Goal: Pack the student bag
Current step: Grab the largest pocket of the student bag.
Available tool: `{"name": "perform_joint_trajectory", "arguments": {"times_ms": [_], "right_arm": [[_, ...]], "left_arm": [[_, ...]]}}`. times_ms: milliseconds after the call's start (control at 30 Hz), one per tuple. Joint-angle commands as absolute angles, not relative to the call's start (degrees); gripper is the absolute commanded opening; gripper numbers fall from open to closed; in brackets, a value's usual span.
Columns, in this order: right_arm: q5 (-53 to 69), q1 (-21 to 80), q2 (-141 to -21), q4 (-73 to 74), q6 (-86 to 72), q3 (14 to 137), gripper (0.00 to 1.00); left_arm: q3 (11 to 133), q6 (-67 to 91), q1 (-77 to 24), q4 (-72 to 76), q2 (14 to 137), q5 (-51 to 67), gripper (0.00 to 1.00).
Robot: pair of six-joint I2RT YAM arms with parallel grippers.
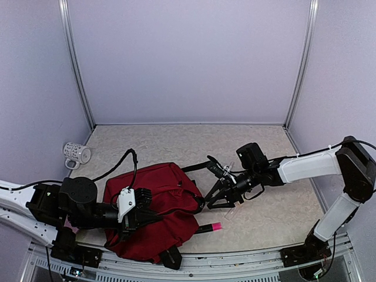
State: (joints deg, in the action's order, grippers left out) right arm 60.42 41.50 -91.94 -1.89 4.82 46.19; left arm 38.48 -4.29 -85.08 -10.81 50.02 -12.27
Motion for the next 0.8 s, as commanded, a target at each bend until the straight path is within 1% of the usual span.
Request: {"name": "perform_joint_trajectory", "arguments": {"times_ms": [0, 133, 267, 367, 433, 533, 567, 667, 767], "right_arm": [[62.2, 42.4, -92.3, -3.2, 4.7, 48.0, 0.53], [62.7, 42.9, -90.1, -2.3, 5.7, 47.4, 0.56], [61.7, 42.9, -87.3, -0.3, 6.7, 47.3, 0.56], [61.7, 42.9, -87.0, -0.8, 6.3, 47.3, 0.51], [61.8, 42.9, -87.3, -0.7, 6.1, 47.7, 0.46], [61.9, 43.0, -87.8, -0.1, 6.1, 48.3, 0.31], [61.8, 43.1, -87.8, 0.4, 6.3, 48.4, 0.3], [61.0, 43.0, -87.2, 1.2, 6.9, 48.0, 0.34], [60.9, 43.1, -87.1, 1.0, 6.4, 47.7, 0.3]], "left_arm": [[38.7, -4.0, -85.3, -10.5, 49.3, -12.9, 0.0], [38.4, -4.1, -85.3, -10.4, 49.3, -13.3, 0.0], [38.4, -4.1, -85.3, -10.5, 49.3, -13.3, 0.0], [38.4, -4.2, -85.3, -10.4, 49.3, -13.4, 0.0], [38.6, -4.2, -85.3, -10.5, 49.2, -13.5, 0.0], [38.6, -4.2, -85.3, -10.7, 49.1, -13.6, 0.0], [38.6, -4.2, -85.3, -10.8, 49.1, -13.7, 0.0], [38.7, -4.1, -85.3, -11.2, 48.8, -14.1, 0.0], [38.6, -4.3, -85.3, -11.2, 48.6, -14.4, 0.0]]}}
